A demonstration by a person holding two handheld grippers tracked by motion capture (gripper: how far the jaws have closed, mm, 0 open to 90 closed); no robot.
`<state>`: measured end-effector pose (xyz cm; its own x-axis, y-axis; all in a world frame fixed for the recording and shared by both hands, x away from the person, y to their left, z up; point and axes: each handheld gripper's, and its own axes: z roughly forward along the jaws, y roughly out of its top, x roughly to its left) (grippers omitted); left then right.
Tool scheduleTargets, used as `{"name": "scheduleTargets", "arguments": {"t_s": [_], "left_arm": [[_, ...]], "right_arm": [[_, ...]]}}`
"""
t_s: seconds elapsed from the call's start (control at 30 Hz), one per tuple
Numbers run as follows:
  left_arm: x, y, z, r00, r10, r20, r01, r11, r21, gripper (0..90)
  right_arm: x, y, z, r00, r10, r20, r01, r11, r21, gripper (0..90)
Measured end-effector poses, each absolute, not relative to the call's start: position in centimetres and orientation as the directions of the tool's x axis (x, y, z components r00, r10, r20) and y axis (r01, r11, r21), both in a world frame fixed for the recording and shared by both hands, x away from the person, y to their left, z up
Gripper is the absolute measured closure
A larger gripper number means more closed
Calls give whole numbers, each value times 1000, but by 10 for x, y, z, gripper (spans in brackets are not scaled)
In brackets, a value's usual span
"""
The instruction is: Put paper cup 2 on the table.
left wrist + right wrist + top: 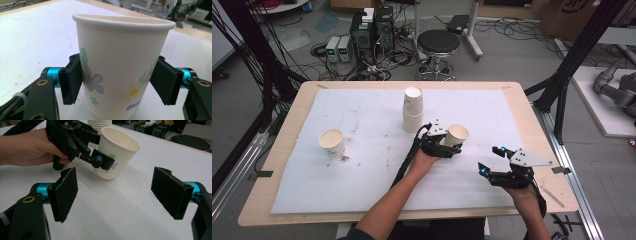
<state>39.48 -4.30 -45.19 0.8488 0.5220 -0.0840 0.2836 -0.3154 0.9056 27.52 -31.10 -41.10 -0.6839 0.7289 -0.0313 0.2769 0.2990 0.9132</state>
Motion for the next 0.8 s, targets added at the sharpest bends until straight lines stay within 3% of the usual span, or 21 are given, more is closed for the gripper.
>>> {"name": "scheduleTargets", "arguments": {"t_s": [0.57,0.8], "left_arm": [[385,-34,-445,843,534,-65,333,-423,842,307],[381,-17,-443,854,498,-153,360,-352,864,194]], "right_arm": [[276,-305,-412,-698,715,-33,276,312,909,220],[276,-304,-413,-701,713,-24,287,312,906,220]]}}
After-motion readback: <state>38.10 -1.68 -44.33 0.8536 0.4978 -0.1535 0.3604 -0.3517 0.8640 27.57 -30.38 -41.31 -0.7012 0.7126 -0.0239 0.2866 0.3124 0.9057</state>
